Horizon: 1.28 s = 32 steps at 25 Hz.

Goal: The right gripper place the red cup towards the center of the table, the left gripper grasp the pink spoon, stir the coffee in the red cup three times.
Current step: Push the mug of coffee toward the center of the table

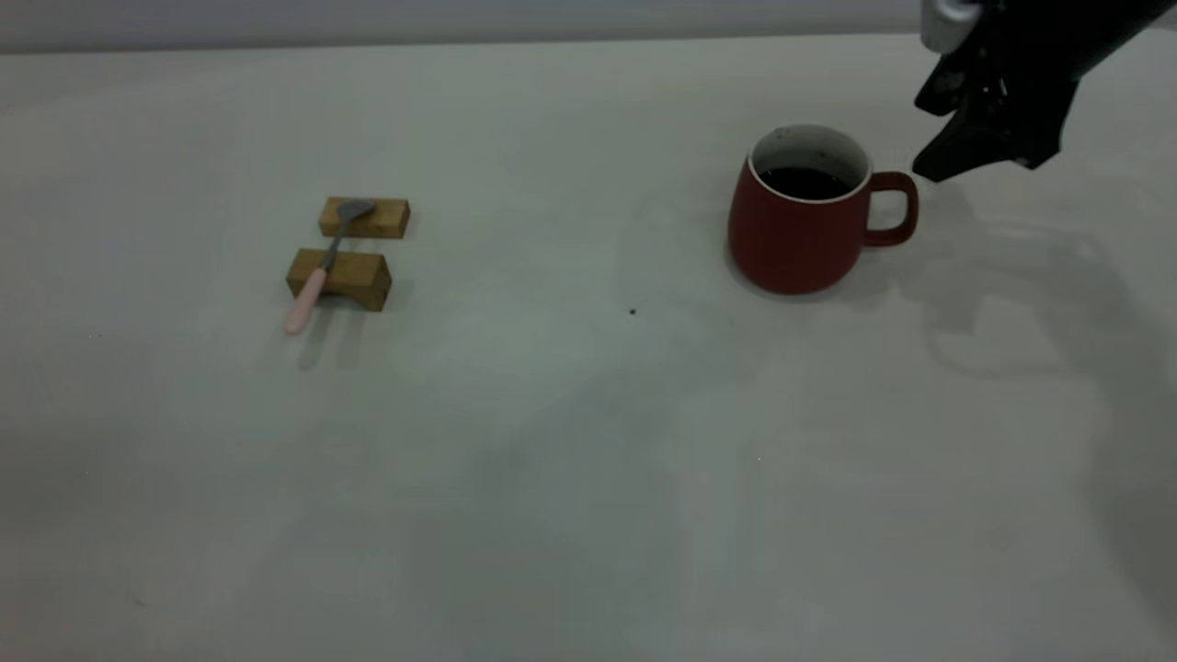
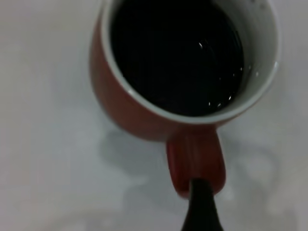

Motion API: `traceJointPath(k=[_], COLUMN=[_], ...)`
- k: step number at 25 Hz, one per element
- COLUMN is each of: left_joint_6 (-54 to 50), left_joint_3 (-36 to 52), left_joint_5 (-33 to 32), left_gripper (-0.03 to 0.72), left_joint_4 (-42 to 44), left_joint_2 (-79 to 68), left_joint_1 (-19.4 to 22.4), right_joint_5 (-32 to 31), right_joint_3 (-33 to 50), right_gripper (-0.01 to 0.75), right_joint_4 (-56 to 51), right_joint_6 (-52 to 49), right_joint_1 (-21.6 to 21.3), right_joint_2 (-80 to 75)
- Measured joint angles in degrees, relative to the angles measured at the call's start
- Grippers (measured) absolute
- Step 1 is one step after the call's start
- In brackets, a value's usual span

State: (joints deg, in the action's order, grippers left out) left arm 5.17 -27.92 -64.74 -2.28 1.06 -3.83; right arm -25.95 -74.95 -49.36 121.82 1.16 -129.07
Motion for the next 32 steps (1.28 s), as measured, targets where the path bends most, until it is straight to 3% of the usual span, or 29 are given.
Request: traceJointPath(k=[10,32], left_joint_6=[0.00,0.00], left_joint_3=[0.00,0.00], left_joint_5=[0.00,0.00], left_gripper=[0.448,0.448], left_joint_4=[0.00,0.00], left_joint_2=[0.00,0.00], left_joint_1=[0.00,0.00], right_joint_5=[-0.37,0.30], right_joint_3=[-4.65,-12.45], right_gripper=[0.587,0.587], right_joint_4=[-0.50,-9.29], right_joint_6=[0.17,0.31], right_joint_1=[1.00,17.24], right_joint_2=[-8.54,-13.44])
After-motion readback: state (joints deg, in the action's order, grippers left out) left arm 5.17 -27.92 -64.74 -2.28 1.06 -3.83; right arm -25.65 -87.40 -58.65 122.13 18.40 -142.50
